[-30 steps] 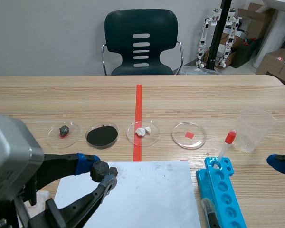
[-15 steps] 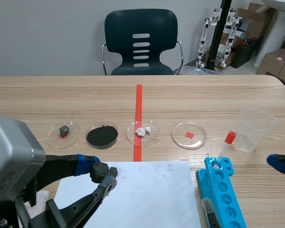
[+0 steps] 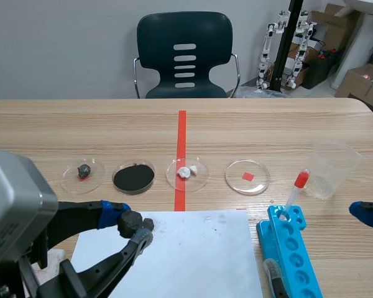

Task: Lower the mineral onto the iron filings and hold still

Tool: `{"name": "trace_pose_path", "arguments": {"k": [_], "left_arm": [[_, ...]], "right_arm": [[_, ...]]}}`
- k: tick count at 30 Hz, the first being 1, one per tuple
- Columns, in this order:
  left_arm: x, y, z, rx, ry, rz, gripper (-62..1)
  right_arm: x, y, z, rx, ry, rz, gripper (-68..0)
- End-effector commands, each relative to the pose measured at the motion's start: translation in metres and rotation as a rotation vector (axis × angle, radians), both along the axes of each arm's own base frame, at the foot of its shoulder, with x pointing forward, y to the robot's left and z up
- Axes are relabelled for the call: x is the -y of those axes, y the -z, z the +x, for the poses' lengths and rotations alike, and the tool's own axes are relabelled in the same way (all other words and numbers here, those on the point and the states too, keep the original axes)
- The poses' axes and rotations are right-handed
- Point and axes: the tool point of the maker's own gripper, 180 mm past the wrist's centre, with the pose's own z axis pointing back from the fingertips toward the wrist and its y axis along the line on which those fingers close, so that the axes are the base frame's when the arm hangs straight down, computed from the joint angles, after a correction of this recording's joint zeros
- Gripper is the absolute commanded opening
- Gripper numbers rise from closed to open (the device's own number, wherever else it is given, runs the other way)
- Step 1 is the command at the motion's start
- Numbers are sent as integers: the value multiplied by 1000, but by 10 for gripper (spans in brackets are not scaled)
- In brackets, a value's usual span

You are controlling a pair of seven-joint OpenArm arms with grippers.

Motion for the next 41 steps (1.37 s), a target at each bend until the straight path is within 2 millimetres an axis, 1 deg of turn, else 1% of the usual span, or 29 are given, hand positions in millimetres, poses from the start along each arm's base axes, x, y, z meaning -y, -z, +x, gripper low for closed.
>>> {"name": "trace_pose_path", "arguments": {"k": [1, 36, 41], "left_arm": [[2, -9, 3, 25, -8, -30, -479], [2, -11, 4, 33, -8, -34, -479], [3, -15, 5, 48, -7, -54, -479]], "right_arm": [[-3, -11, 5, 40, -6, 15, 4], [-3, -11, 5, 40, -6, 15, 4], [-3, -11, 5, 40, -6, 15, 4]]}}
